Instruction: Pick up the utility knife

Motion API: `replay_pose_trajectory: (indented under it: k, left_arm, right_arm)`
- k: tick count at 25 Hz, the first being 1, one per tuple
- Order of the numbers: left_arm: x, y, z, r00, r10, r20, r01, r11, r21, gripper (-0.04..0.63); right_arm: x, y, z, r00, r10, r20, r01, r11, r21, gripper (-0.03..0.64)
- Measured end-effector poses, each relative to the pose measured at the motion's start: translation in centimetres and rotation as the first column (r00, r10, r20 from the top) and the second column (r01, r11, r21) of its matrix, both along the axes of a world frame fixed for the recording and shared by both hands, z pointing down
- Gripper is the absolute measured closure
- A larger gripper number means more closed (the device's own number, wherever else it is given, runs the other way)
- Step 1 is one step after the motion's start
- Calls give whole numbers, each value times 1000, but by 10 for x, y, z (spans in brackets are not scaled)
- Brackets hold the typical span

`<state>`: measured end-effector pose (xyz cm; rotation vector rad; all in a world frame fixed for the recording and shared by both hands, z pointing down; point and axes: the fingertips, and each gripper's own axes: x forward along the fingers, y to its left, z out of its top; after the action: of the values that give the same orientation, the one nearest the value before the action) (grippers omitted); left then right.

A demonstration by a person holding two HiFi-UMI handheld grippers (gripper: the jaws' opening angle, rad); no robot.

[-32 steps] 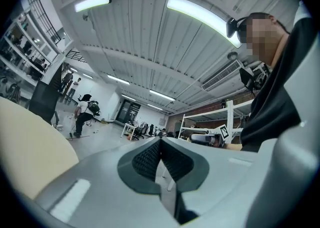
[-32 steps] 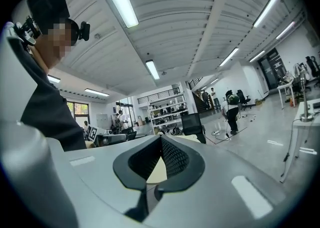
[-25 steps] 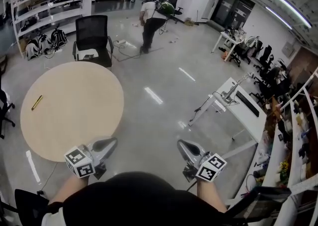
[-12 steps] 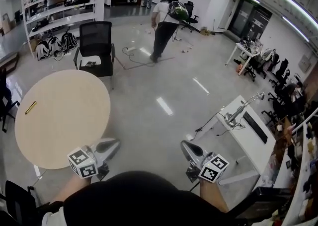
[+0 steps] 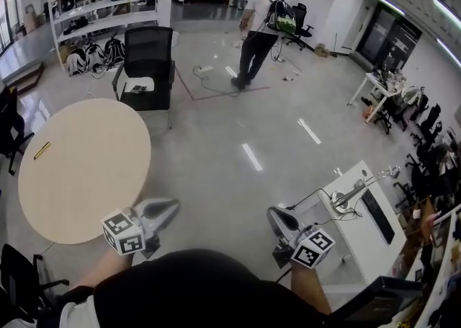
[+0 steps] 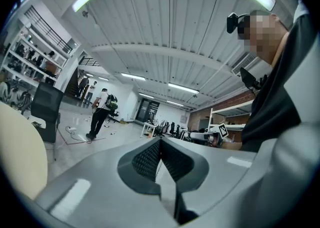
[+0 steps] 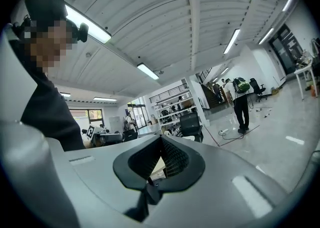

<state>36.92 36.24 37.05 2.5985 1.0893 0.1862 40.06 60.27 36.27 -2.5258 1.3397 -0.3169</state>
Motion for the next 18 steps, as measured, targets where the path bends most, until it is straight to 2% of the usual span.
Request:
replay_pose_trajectory:
  k: [5,9,11,14,16,18]
  left_arm:
    - [59,-51,29,996,-90,23,91,996,-26,595]
    - [129,-122,52,981,-196,5,196,980,-41,595]
    - [175,-172,63,964,-264,10,264,962,-67,595]
    - [245,-252,85,935,-351,56,355,931,-87,595]
    - [284,-299,91,915,-399,56,402,913,-70,595]
    - [308,-342,97,888,-456,65,460,885,-79,595]
  right_arm:
    - [82,-55,20,996,-87,8,87,995,-50,603]
    - [174,-120,28,987,-162,-7,160,981,-110,603]
    - [232,-163,28,982,-187,-11,184,974,-135,603]
    - [319,-240,25,974,-225,18,226,967,-115,603]
    - [366,-298,19,956,-292,22,292,949,-118,603]
    - [405,-351,16,933,-359,16,356,921,-160,603]
